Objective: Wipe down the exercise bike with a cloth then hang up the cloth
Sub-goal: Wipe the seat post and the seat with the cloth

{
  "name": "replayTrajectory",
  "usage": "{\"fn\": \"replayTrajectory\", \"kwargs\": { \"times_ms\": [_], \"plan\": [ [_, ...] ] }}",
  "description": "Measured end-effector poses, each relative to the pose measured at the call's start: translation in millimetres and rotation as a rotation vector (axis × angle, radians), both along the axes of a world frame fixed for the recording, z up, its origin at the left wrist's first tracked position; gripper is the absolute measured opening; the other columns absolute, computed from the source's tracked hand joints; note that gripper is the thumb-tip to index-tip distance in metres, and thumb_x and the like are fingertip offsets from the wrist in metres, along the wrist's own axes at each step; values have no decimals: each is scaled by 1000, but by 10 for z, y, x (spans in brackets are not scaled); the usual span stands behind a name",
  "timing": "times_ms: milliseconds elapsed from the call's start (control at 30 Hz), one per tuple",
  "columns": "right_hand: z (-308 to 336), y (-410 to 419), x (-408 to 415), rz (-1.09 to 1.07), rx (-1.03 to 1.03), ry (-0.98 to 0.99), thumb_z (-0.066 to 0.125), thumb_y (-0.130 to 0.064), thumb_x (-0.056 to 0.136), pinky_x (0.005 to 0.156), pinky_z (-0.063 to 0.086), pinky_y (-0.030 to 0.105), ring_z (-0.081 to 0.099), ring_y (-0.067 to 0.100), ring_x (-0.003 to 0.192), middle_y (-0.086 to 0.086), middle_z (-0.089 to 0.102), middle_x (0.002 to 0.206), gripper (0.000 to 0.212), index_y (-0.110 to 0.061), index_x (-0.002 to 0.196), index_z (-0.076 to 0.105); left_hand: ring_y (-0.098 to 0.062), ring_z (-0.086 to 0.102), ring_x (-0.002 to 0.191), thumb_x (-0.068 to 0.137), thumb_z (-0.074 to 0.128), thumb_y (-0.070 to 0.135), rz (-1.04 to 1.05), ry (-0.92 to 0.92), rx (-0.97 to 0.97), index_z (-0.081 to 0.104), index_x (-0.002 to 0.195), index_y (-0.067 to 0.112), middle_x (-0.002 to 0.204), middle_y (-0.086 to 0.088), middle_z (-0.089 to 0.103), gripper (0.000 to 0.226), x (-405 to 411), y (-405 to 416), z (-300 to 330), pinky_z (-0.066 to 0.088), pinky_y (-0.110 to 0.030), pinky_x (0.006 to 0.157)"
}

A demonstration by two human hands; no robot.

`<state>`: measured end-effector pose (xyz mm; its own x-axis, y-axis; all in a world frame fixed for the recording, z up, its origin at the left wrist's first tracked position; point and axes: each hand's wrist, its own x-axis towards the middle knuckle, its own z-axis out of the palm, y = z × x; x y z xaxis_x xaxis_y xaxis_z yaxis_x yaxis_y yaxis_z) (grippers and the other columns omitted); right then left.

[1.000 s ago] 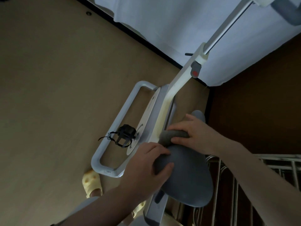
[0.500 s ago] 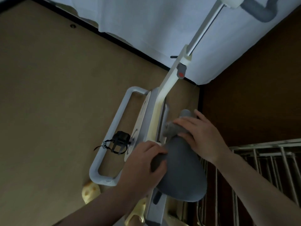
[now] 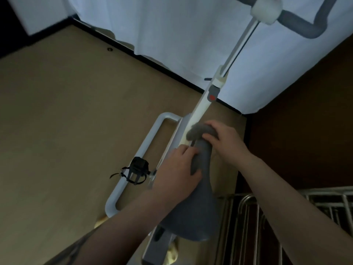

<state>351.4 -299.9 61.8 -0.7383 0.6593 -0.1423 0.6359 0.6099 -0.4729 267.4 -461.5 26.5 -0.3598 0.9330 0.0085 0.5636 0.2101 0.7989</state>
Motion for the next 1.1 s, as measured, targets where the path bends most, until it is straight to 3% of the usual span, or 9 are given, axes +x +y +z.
{"fn": "replayTrajectory", "kwargs": {
  "times_ms": [67, 167, 333, 467, 600, 767, 833, 933, 1100],
  "plan": [
    [-49, 65, 46, -190, -196, 137, 59, -26, 94, 71, 45, 22, 57, 10, 91, -7, 58, 99, 20, -22, 114, 54, -10, 48, 108, 86, 58, 33, 21, 31, -29, 47, 128, 31, 122, 11, 48, 43, 10, -6, -22, 47, -29, 83],
    [-187, -75, 223, -343, -372, 310, 61, -27, 93, 66, 50, 32, 61, 15, 85, -3, 60, 99, 17, -26, 107, 51, -8, 49, 108, 86, 58, 40, 46, 48, -52, 48, 128, 31, 121, 12, 51, 44, 3, -35, -42, 48, -32, 86],
    [-263, -60, 220, -378, -439, 414, 58, -23, 94, 72, 52, 36, 62, 17, 91, -2, 62, 109, 24, -33, 115, 49, -9, 54, 101, 86, 56, 44, 101, 97, -106, 49, 124, 33, 115, 12, 53, 40, 54, -11, -20, 49, -31, 83],
    [-381, 201, -69, -410, -528, 372, 50, -21, 98, 98, 49, 44, 56, 20, 114, 0, 57, 126, 36, -25, 133, 49, -10, 56, 97, 84, 57, 45, 135, 38, -121, 52, 121, 33, 110, 11, 57, 39, 61, -20, -45, 51, -39, 84],
    [-425, -37, 192, -566, -606, 486, 49, -19, 99, 62, 51, 24, 62, 14, 85, 1, 62, 106, 30, -23, 129, 50, -6, 56, 98, 86, 56, 47, 137, 75, -141, 53, 124, 34, 112, 15, 58, 40, 49, -34, -24, 49, -33, 87],
    [-472, -51, 165, -690, -671, 574, 50, -22, 99, 53, 46, 28, 58, 19, 71, 7, 63, 93, 27, -19, 125, 55, -5, 55, 96, 83, 55, 49, 132, 41, -138, 53, 122, 35, 108, 16, 57, 42, 38, -28, -50, 50, -35, 85],
    [-468, 82, -27, -717, -704, 557, 50, -25, 98, 61, 49, 29, 60, 19, 84, 6, 64, 104, 33, -23, 131, 52, -6, 55, 97, 82, 54, 50, 125, 38, -142, 53, 123, 34, 110, 14, 58, 44, 45, -20, -59, 50, -36, 85],
    [-419, -82, -60, -656, -566, 522, 50, -24, 98, 91, 50, 34, 59, 15, 104, -1, 62, 117, 35, -23, 133, 50, -7, 55, 100, 82, 55, 50, 115, 19, -122, 52, 124, 33, 112, 13, 58, 45, 37, -22, -86, 49, -36, 87],
    [-327, -426, 132, -537, -372, 558, 51, -17, 98, 85, 45, 19, 54, 4, 104, -8, 58, 118, 32, -22, 129, 51, 1, 55, 93, 76, 64, 47, 117, -191, -131, 56, 118, 34, 104, 17, 59, 44, -51, -31, -100, 50, -33, 86]
  ]
}}
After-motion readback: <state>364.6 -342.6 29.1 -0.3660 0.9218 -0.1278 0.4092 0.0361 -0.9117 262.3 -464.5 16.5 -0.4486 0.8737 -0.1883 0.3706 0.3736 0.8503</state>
